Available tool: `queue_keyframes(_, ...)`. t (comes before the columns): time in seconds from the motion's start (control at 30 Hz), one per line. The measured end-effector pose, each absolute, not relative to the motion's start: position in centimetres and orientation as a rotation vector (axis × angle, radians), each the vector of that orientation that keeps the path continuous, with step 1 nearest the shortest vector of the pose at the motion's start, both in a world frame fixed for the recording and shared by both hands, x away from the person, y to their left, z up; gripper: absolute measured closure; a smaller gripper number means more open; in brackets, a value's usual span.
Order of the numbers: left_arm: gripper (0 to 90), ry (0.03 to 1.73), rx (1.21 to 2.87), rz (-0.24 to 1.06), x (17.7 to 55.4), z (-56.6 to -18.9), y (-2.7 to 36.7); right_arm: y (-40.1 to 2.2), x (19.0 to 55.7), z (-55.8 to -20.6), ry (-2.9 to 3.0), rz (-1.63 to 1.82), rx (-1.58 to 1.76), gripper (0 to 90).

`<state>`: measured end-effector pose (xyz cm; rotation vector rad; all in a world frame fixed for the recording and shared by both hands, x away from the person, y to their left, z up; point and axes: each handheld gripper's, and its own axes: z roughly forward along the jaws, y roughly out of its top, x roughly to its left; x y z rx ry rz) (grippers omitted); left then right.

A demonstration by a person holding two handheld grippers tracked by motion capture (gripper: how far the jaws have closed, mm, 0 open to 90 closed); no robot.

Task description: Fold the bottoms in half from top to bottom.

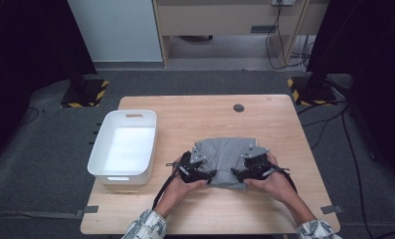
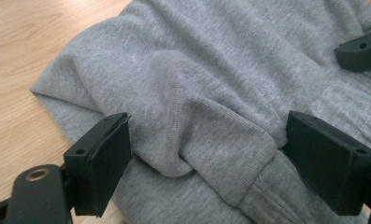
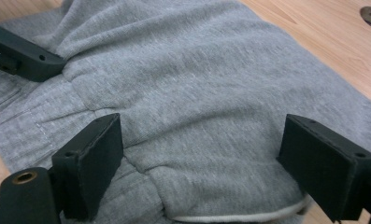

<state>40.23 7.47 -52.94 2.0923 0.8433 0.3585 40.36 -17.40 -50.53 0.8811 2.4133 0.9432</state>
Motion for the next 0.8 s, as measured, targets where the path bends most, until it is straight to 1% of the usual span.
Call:
queue_keyframes(0.13, 14.6, 0.843, 2.097, 0.362, 40.1, -52.7, 7.3, -17.8, 40.4, -50.3, 2.412, 0.949, 0.890, 13.7)
queue_keyframes(0.17, 15.0, 0.834, 2.100, 0.374, 39.9, -52.3, 7.4, -18.2, 40.2, -49.6, 2.414, 0.985, 0.899, 11.5)
queue_keyframes(0.23, 15.9, 0.817, 2.096, 0.391, 39.8, -51.5, 7.6, -18.7, 40.0, -48.9, 2.399, 0.995, 0.880, 11.6)
queue_keyframes(0.3, 17.2, 0.810, 2.089, 0.399, 39.8, -51.1, 7.8, -19.4, 40.0, -48.0, 2.359, 1.020, 0.909, 17.6)
queue_keyframes(0.33, 18.2, 0.807, 2.070, 0.411, 39.8, -50.3, 8.1, -19.8, 40.0, -47.7, 2.340, 1.026, 0.920, 22.0)
queue_keyframes(0.47, 24.0, 0.818, 2.030, 0.425, 40.1, -49.0, 8.9, -21.1, 40.1, -46.7, 2.303, 1.038, 0.964, 39.8)
queue_keyframes(0.5, 26.0, 0.818, 2.030, 0.425, 40.1, -49.0, 8.9, -21.1, 40.1, -46.7, 2.303, 1.038, 0.964, 39.8)
queue_keyframes(0.53, 28.4, 0.835, 2.024, 0.436, 40.4, -48.6, 9.4, -21.4, 40.1, -46.7, 2.301, 1.035, 0.969, 46.8)
queue_keyframes(0.6, 31.1, 0.854, 2.026, 0.446, 40.7, -48.6, 9.9, -21.6, 40.1, -46.8, 2.305, 1.036, 0.979, 50.6)
queue_keyframes(0.7, 35.1, 0.893, 2.014, 0.451, 41.0, -48.6, 10.6, -21.7, 40.2, -47.3, 2.306, 1.026, 1.005, 50.2)
queue_keyframes(0.73, 36.1, 0.898, 2.013, 0.447, 41.0, -48.7, 10.7, -21.7, 40.2, -47.5, 2.312, 1.029, 1.023, 48.0)
queue_keyframes(0.8, 41.0, 0.903, 2.013, 0.429, 41.0, -49.0, 10.8, -21.5, 40.4, -48.0, 2.320, 1.009, 1.046, 41.1)
